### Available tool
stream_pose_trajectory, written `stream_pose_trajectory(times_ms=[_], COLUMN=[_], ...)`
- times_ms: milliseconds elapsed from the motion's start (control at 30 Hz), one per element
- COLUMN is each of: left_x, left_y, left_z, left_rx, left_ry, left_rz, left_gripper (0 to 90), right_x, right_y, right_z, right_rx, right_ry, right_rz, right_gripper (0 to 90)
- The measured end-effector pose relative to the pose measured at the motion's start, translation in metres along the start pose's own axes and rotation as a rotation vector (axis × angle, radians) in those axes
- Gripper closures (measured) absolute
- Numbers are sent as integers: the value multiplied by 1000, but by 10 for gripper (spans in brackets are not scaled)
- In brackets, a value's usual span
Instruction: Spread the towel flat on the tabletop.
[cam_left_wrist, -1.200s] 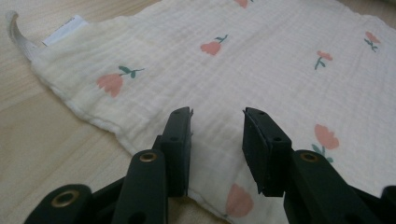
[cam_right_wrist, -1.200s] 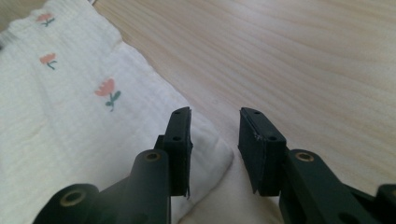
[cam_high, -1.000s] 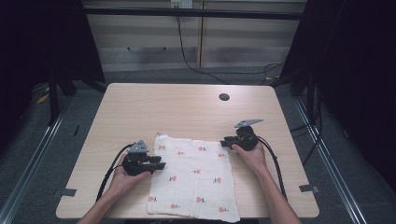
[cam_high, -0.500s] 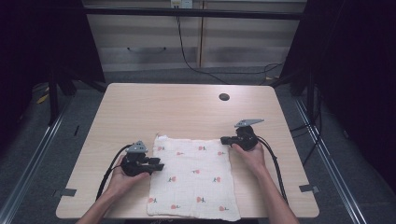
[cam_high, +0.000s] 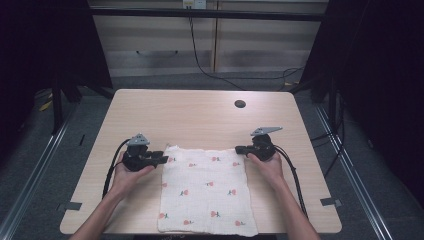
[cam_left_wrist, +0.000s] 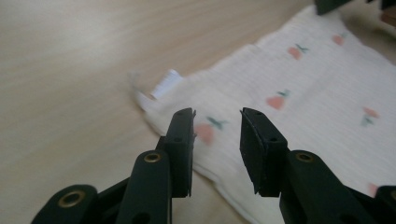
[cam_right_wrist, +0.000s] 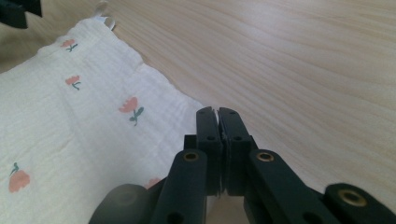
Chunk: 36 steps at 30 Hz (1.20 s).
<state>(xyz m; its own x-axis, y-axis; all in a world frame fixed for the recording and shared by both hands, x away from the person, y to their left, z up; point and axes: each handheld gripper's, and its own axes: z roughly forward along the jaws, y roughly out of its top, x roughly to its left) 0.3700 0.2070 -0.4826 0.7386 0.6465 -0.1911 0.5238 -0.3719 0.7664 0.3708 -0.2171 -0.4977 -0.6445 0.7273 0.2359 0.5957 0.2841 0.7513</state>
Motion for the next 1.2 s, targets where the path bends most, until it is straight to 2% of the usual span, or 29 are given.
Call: stream_pose_trajectory(times_ms=[67,100,233,367,400,467,533,600,667,733,800,867,933,1000,1067,1200], left_x=[8,12,19,23,23,21,21,19,17,15,10,7,8,11,14,18], left_y=[3,4,5,3,3,4,3,2,2,2,1,2,2,1,1,1], left_z=[6,10,27,37,37,36,37,37,36,35,36,36,37,37,36,33], left_rx=[-5,-4,21,40,48,47,58,53,62,68,64,83,80,65,60,38], left_ry=[16,10,31,34,38,46,37,41,42,62,77,65,48,35,20,8], left_rz=[-16,-33,-44,-44,-20,-12,-6,16,40,86,109,119,104,50,20,-13], left_gripper=[648,645,621,606,606,605,607,618,661,717,755,809,836,848,849,852], right_x=[0,0,1,1,1,1,1,2,2,2,2,3,3,4,4,4], right_y=[-1,-1,0,0,0,0,0,-1,-1,-2,-3,-4,-4,-3,-2,-1], right_z=[2,2,2,0,0,0,1,1,0,0,1,2,3,3,1,-1], right_rx=[5,3,0,-1,-2,-2,-1,0,-2,0,8,13,16,11,6,-4], right_ry=[2,3,5,4,4,4,4,6,5,5,6,7,9,10,11,10], right_rz=[3,-1,-1,-6,-6,-3,-7,-6,-5,-7,-5,-6,-6,-13,-8,-9], right_gripper=[877,876,876,876,876,875,875,875,875,875,875,874,875,875,875,875])
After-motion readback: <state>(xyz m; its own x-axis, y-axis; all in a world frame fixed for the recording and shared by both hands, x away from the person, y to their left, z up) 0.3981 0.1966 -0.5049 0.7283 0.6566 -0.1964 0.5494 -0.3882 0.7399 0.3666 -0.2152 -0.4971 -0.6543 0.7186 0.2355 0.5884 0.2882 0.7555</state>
